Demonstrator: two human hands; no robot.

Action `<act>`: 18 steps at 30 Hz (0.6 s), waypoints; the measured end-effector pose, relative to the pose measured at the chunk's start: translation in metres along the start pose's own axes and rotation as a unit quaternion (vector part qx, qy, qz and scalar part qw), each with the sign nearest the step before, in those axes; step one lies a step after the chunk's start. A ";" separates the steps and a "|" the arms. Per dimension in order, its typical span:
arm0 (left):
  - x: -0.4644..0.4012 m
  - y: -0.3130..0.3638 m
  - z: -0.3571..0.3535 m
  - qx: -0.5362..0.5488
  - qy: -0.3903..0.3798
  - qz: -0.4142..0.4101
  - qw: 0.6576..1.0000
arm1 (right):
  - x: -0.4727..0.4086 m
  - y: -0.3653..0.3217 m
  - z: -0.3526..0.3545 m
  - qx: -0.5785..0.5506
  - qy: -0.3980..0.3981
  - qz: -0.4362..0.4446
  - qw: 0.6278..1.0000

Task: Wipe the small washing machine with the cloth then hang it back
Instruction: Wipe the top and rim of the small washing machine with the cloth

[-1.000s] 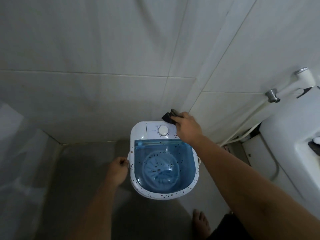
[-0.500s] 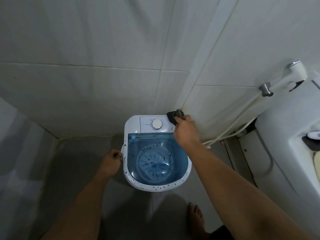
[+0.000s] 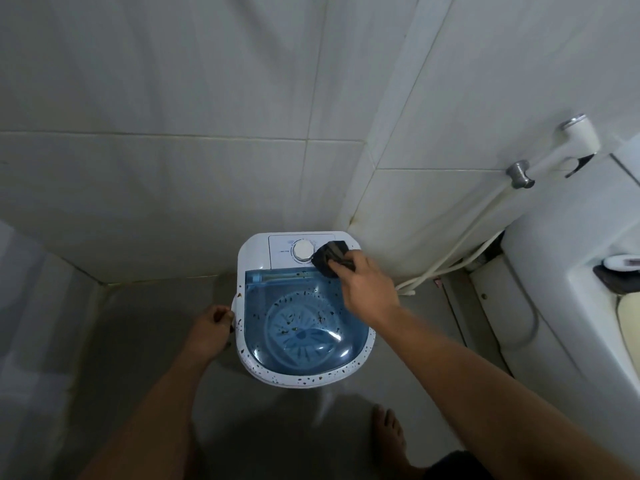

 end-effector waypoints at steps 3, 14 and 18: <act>0.000 0.000 -0.001 -0.005 -0.002 -0.005 1.000 | -0.019 0.023 0.016 -0.031 0.051 -0.131 0.990; 0.001 0.002 0.000 0.000 -0.002 -0.001 1.000 | -0.039 0.003 0.007 -0.114 0.095 -0.216 0.965; 0.002 0.000 -0.001 0.001 -0.005 0.000 1.000 | -0.012 -0.011 -0.008 -0.054 0.034 -0.050 0.997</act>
Point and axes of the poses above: each hand's wrist, its own x-axis away from the middle knuckle, its own z-axis out of the back of the hand, y = z × x, the point moved 6 cm from there along -x, towards the middle knuckle, and after that the axes turned 15 degrees about -x, right-handed, at the moved point
